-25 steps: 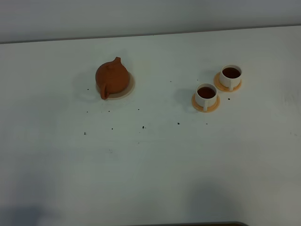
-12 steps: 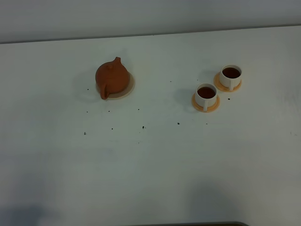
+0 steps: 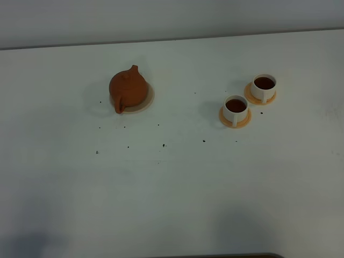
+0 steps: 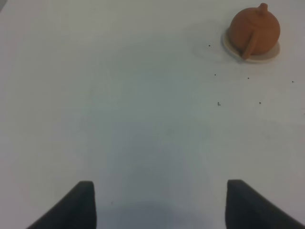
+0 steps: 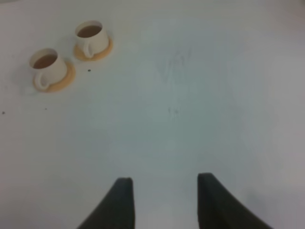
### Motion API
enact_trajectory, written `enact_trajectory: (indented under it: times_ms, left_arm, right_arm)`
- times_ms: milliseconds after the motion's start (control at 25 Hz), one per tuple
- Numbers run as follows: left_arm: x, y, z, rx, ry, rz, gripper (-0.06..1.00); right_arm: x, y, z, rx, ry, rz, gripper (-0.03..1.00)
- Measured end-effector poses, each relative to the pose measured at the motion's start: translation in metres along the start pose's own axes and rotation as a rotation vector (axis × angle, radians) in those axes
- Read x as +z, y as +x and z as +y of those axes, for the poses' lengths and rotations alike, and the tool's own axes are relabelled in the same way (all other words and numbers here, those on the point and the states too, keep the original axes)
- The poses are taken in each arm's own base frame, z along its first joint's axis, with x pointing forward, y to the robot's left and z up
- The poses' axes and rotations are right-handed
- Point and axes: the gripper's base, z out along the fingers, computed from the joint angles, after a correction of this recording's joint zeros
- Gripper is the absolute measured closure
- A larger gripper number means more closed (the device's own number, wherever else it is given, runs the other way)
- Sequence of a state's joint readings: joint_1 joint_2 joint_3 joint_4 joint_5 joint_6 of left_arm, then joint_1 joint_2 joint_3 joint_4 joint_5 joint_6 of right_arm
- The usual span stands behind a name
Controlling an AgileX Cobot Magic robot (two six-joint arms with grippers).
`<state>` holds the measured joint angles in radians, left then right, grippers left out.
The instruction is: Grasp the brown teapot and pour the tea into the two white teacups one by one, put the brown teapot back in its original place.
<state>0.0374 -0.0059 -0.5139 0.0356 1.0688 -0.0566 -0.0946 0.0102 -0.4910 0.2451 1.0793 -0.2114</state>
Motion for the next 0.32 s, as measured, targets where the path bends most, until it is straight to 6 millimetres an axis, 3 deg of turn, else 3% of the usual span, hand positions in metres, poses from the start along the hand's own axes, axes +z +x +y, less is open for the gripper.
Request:
enact_trajectory:
  times_ms: [320]
  left_arm:
    - [0.0000,0.0000,0.0000,0.000,0.000,0.000,0.37]
  right_arm:
    - [0.0000,0.0000,0.0000,0.000,0.000,0.000,0.66]
